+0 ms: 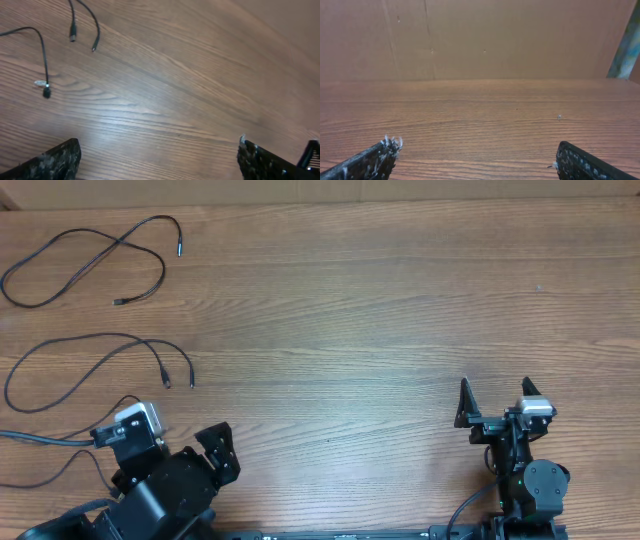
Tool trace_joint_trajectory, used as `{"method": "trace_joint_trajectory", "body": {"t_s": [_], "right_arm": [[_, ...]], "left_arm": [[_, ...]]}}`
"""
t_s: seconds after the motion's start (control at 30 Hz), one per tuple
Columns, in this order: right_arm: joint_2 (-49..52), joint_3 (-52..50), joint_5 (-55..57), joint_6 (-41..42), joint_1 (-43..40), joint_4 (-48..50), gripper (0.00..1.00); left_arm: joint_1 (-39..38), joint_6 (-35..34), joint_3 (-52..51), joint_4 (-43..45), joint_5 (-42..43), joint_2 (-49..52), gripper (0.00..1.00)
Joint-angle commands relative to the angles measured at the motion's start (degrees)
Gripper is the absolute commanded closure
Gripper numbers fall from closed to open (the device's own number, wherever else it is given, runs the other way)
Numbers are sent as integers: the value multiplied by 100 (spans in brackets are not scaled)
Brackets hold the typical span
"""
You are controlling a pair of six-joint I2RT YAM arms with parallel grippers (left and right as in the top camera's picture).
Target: Untangle cables
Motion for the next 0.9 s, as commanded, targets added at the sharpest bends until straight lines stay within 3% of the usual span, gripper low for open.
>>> {"method": "trace_joint_trajectory", "body": {"t_s": [0.0,0.13,0.2,0.27,0.37,0.4,0.5,0.63,0.87], "right_arm": [[-74,-61,50,-26,26,35,0],[-74,-61,50,-24,26,37,0],[-74,-61,52,-26,26,35,0],[-74,-61,50,-24,26,37,0],[-74,-61,50,-26,26,35,0],[-74,-61,50,-26,26,37,0],[-74,-61,50,-24,26,37,0],[-74,-61,50,-26,26,35,0],[-74,-61,50,-24,26,37,0]], "left_arm": [[-37,389,-17,-133,-50,-20,0],[52,1362,-210,306,96,-20,0],[120,2295,-431,861,170,-22,0],[374,3805,-789,1788,492,-26,0],[1045,5744,-1353,3060,1604,-28,0],[1502,6553,-1639,3652,2332,-28,1],[2476,7635,-2203,4594,3703,-70,0],[3471,7785,-2857,5362,4441,-291,0],[4356,7829,-4201,6518,4570,-1405,0]]}}
